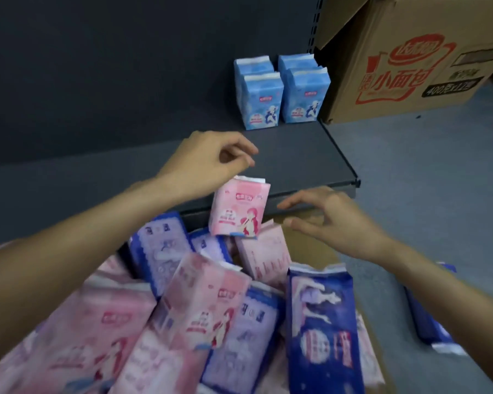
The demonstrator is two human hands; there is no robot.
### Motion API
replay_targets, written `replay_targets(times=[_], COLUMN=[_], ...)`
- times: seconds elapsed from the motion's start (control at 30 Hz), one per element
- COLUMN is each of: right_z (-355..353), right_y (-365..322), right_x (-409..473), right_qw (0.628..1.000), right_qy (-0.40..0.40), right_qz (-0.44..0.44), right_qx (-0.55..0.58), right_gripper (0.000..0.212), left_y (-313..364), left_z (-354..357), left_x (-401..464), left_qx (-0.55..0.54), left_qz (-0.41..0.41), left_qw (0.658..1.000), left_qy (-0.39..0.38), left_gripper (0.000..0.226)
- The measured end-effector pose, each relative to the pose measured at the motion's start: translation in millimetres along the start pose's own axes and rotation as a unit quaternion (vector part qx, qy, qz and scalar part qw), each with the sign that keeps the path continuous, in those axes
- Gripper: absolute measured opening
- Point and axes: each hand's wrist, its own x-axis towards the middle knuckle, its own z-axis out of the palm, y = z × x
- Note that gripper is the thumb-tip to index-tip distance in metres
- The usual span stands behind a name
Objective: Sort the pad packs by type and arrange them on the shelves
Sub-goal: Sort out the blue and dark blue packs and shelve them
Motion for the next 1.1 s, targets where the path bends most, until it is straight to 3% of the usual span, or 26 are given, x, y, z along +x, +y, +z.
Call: replay_targets(times=[0.13,0.23,0.33,0.53,0.67,0.77,0.87,1.0,1.1], right_z=[35.8,46.9,52.0,87.1,124.2,155.8,189.2,215.5,211.5], right_y=[-24.9,-41.8,-62.3,-120.4,-156.5,-188.3,-207.8,-205.7,-194.3], right_x=[-32.3,-44.2,-44.9,-46.2,-50.6,-60.2,-77.2,-91.8,-93.7], right_qw=[0.987,0.987,0.982,0.958,0.953,0.944,0.928,0.899,0.880], right_qy=[-0.087,-0.101,-0.086,-0.008,0.013,0.023,-0.003,-0.067,-0.064], right_qz=[-0.044,-0.062,-0.110,-0.189,-0.225,-0.267,-0.308,-0.310,-0.319], right_qx=[-0.125,-0.112,-0.126,-0.217,-0.201,-0.191,-0.212,-0.301,-0.345], right_gripper=[0.041,0.041,0.040,0.039,0.035,0.031,0.029,0.040,0.042], left_y=[-11.4,-22.1,-34.0,-70.5,-88.8,-99.1,-109.4,-114.3,-118.8], left_z=[1.2,2.3,-3.8,-23.5,-37.7,-42.8,-29.6,2.9,16.7], left_x=[-64.0,-104.9,-148.8,-233.9,-275.5,-318.6,-362.5,-391.2,-394.1], left_qx=[0.132,0.230,0.257,0.261,0.208,0.188,0.164,0.204,0.204], left_qz=[-0.011,0.018,0.051,0.104,0.103,0.083,0.042,-0.013,-0.033], left_qw=[0.989,0.969,0.964,0.958,0.967,0.968,0.980,0.979,0.978], left_qy=[-0.062,-0.087,-0.048,0.048,0.107,0.148,0.108,0.006,-0.019], left_gripper=[0.036,0.037,0.030,0.040,0.053,0.043,0.044,0.090,0.103])
